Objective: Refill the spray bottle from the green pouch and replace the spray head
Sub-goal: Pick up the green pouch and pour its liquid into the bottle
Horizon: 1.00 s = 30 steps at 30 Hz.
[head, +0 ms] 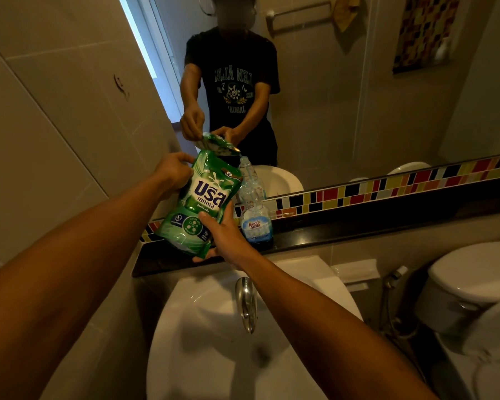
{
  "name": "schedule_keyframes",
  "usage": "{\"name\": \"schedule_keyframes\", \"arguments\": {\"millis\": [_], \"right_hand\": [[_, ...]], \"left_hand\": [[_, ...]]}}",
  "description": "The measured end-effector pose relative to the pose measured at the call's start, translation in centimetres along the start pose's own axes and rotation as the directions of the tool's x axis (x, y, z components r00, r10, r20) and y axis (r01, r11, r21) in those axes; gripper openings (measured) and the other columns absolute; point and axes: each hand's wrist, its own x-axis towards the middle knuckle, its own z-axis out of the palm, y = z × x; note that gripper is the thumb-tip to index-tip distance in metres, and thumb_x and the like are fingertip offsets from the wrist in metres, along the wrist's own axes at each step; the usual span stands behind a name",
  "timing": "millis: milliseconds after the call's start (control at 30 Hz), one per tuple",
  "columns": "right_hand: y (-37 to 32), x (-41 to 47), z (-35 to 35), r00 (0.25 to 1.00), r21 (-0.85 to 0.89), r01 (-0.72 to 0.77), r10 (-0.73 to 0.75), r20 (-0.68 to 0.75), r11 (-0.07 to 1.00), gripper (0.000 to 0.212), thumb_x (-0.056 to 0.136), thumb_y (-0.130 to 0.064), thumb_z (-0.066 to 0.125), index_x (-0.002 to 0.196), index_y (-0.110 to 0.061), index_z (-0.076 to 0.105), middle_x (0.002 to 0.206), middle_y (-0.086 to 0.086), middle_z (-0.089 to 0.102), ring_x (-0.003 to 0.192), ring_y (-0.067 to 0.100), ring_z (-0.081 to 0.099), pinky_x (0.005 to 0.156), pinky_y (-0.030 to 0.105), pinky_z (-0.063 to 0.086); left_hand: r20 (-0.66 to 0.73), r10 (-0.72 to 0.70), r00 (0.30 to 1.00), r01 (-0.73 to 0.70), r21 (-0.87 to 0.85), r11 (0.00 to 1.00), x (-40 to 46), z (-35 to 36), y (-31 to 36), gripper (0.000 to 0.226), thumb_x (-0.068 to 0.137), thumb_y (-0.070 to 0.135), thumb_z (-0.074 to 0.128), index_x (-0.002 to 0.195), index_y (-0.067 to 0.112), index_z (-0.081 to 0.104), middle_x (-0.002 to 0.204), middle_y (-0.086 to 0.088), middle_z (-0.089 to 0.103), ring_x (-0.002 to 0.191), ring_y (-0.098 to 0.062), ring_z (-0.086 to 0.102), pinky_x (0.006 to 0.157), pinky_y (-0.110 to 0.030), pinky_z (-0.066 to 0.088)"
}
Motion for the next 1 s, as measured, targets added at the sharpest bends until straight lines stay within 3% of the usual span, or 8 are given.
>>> {"name": "schedule_keyframes", "arguments": {"millis": [100, 233, 467, 600, 733, 800, 900, 1000], "right_hand": [[0.4, 0.0, -0.6, 1.0, -0.055, 0.011, -0.013, -0.021, 0.998, 0.073, 0.104, -0.027, 0.062, 0.156, -0.047, 0.015, 0.148, 0.001, 0.055, 0.121, 0.028, 0.064, 0.078, 0.063, 0.062], [1.3, 0.2, -1.5, 0.998, -0.172, 0.011, -0.022, -0.059, 0.985, 0.09, 0.096, -0.035, 0.068, 0.163, -0.038, 0.008, 0.147, 0.001, 0.059, 0.127, 0.024, 0.062, 0.102, 0.061, 0.054], [2.5, 0.1, -3.6, 0.998, -0.299, 0.017, -0.033, -0.049, 0.954, 0.1, 0.102, -0.033, 0.063, 0.163, -0.04, -0.016, 0.159, 0.004, 0.046, 0.137, 0.025, 0.054, 0.114, 0.058, 0.045], [3.6, 0.3, -4.9, 0.996, -0.369, 0.022, -0.053, -0.076, 0.929, 0.092, 0.1, -0.04, 0.062, 0.163, -0.042, -0.004, 0.157, 0.007, 0.047, 0.13, 0.024, 0.06, 0.106, 0.055, 0.053], [3.7, 0.1, -6.6, 0.99, -0.417, 0.006, -0.064, -0.124, 0.909, 0.06, 0.108, -0.038, 0.052, 0.158, -0.028, 0.02, 0.132, -0.001, 0.057, 0.095, 0.0, 0.063, 0.073, 0.018, 0.054], [3.4, 0.1, -7.1, 0.987, -0.431, -0.008, -0.062, -0.147, 0.902, 0.058, 0.108, -0.045, 0.049, 0.157, -0.031, 0.024, 0.133, 0.0, 0.058, 0.101, 0.004, 0.064, 0.079, 0.023, 0.056], [3.1, 0.5, -7.6, 0.984, -0.459, -0.011, -0.072, -0.163, 0.888, 0.057, 0.106, -0.054, 0.046, 0.156, -0.035, 0.027, 0.142, 0.003, 0.058, 0.121, 0.022, 0.063, 0.103, 0.052, 0.054], [2.1, 0.9, -7.8, 0.978, -0.458, 0.0, -0.094, -0.184, 0.889, 0.047, 0.111, -0.045, 0.039, 0.154, -0.03, 0.032, 0.131, -0.002, 0.06, 0.108, 0.008, 0.064, 0.088, 0.032, 0.057]], "left_hand": [[-0.015, 0.003, 1.0, -0.003, -0.017, 1.0, 0.1, 0.7, -0.8, 0.031, 0.096, 0.001, 0.052, 0.122, 0.015, 0.061, 0.097, -0.012, 0.063, 0.071, -0.021, 0.06, 0.065, -0.037, 0.055], [-0.024, 0.006, 1.0, -0.008, -0.056, 0.998, 0.1, 1.7, -2.2, 0.031, 0.094, 0.004, 0.056, 0.123, 0.015, 0.062, 0.103, -0.015, 0.069, 0.082, -0.026, 0.064, 0.082, -0.046, 0.058], [-0.068, -0.038, 0.997, 0.024, -0.205, 0.978, -0.4, 3.7, -5.5, 0.029, 0.094, 0.007, 0.056, 0.12, 0.019, 0.061, 0.114, -0.014, 0.068, 0.099, -0.035, 0.068, 0.087, -0.054, 0.058], [-0.063, -0.11, 0.992, 0.084, -0.319, 0.944, -0.8, 5.3, -7.6, 0.023, 0.096, 0.007, 0.051, 0.114, 0.015, 0.063, 0.111, -0.017, 0.069, 0.093, -0.033, 0.068, 0.081, -0.05, 0.059], [0.003, -0.177, 0.984, 0.155, -0.503, 0.85, -1.2, 7.1, -9.3, 0.016, 0.099, 0.008, 0.049, 0.103, 0.016, 0.063, 0.103, -0.015, 0.07, 0.078, -0.022, 0.067, 0.066, -0.04, 0.06], [0.047, -0.211, 0.976, 0.193, -0.629, 0.753, -1.3, 7.9, -9.7, 0.014, 0.098, 0.007, 0.05, 0.102, 0.017, 0.06, 0.106, -0.015, 0.069, 0.084, -0.023, 0.069, 0.078, -0.046, 0.061], [0.092, -0.206, 0.974, 0.208, -0.719, 0.663, -1.7, 8.3, -9.9, 0.016, 0.099, 0.006, 0.048, 0.097, 0.018, 0.057, 0.1, -0.01, 0.068, 0.091, -0.024, 0.068, 0.082, -0.045, 0.059], [0.096, -0.174, 0.98, 0.182, -0.787, 0.589, -2.0, 8.1, -10.0, 0.017, 0.1, 0.006, 0.045, 0.099, 0.019, 0.057, 0.097, -0.009, 0.068, 0.089, -0.023, 0.067, 0.083, -0.044, 0.057]]}}
